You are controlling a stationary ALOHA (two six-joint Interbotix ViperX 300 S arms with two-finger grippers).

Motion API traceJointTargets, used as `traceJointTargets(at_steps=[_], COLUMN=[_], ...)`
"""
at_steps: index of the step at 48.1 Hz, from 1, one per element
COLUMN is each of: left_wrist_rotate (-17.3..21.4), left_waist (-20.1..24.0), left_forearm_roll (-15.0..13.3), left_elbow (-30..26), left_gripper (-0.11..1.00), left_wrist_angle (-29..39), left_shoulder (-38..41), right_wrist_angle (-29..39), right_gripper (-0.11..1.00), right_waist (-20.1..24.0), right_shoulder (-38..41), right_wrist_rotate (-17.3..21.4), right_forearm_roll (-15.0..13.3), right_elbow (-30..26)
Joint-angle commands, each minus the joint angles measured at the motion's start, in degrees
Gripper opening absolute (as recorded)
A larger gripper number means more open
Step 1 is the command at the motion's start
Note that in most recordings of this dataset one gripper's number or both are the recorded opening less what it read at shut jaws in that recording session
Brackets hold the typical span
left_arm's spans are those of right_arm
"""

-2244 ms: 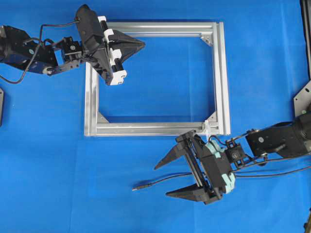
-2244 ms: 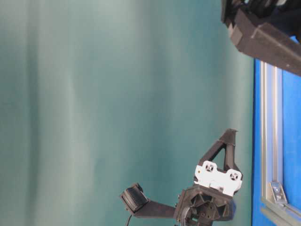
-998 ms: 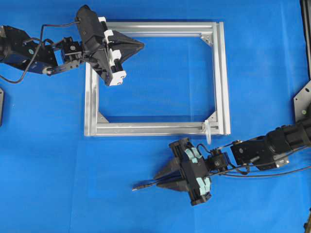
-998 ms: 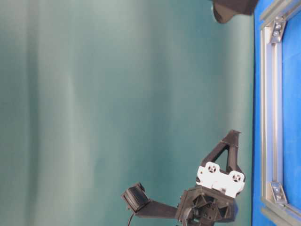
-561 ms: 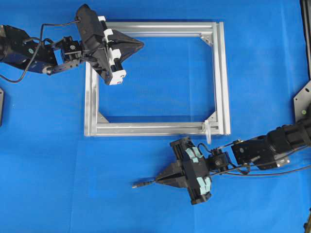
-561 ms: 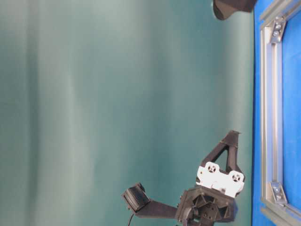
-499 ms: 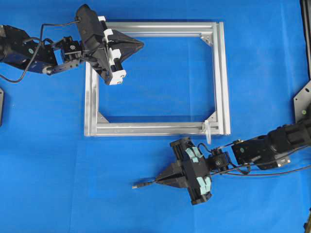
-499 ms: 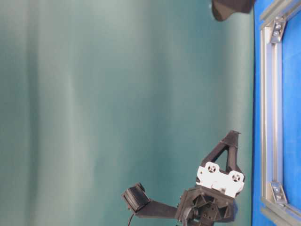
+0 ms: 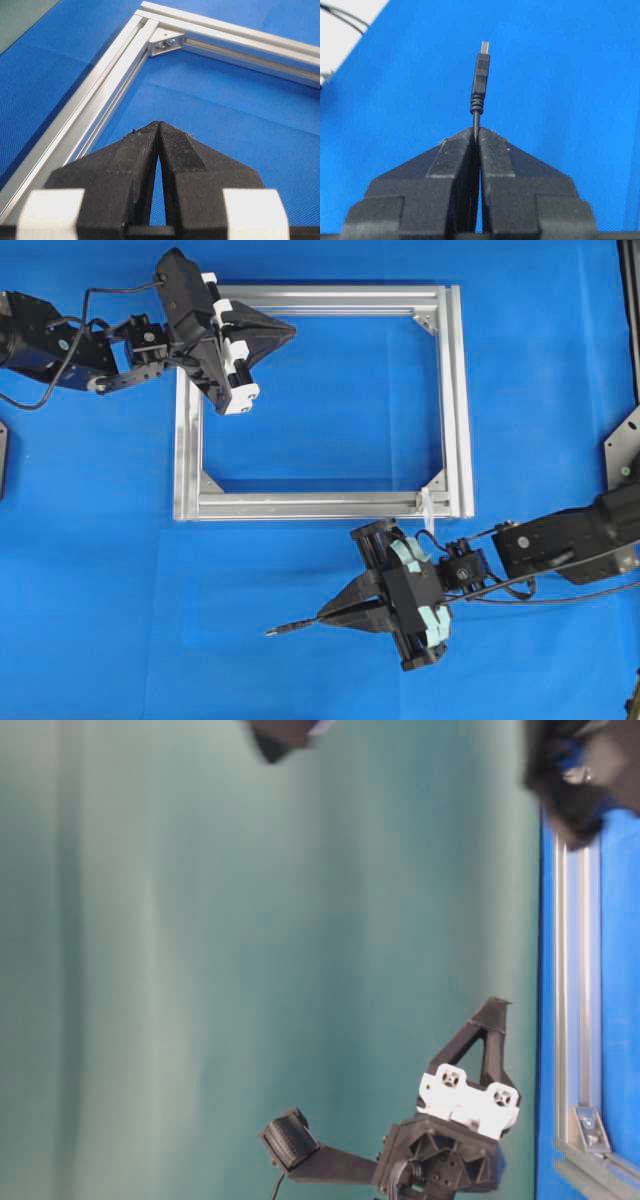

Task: Insert the wire through the string loop located on the right side.
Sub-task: 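Lift the cable with the right gripper, plug pointing forward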

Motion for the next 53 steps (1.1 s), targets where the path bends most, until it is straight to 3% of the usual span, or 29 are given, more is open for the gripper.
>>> traceJointTargets(at_steps=[1, 53], left_wrist_rotate=[0.1, 0.1], left_waist=[0.1, 0.2], left_forearm_roll=[0.2, 0.2], left_elbow=[-0.5, -0.4], left_gripper=[0.00, 0.00], left_wrist_angle=[-0.2, -0.3], left_shoulder=[-1.7, -1.7], right_wrist_angle=[1.5, 2.2], right_gripper=[-0.04, -0.04], right_waist=[0.1, 0.1], right_shoulder=[-2.8, -2.9], right_wrist_rotate=[-0.1, -0.3], right_forearm_roll=[0.0, 0.0], right_elbow=[-1.5, -1.3])
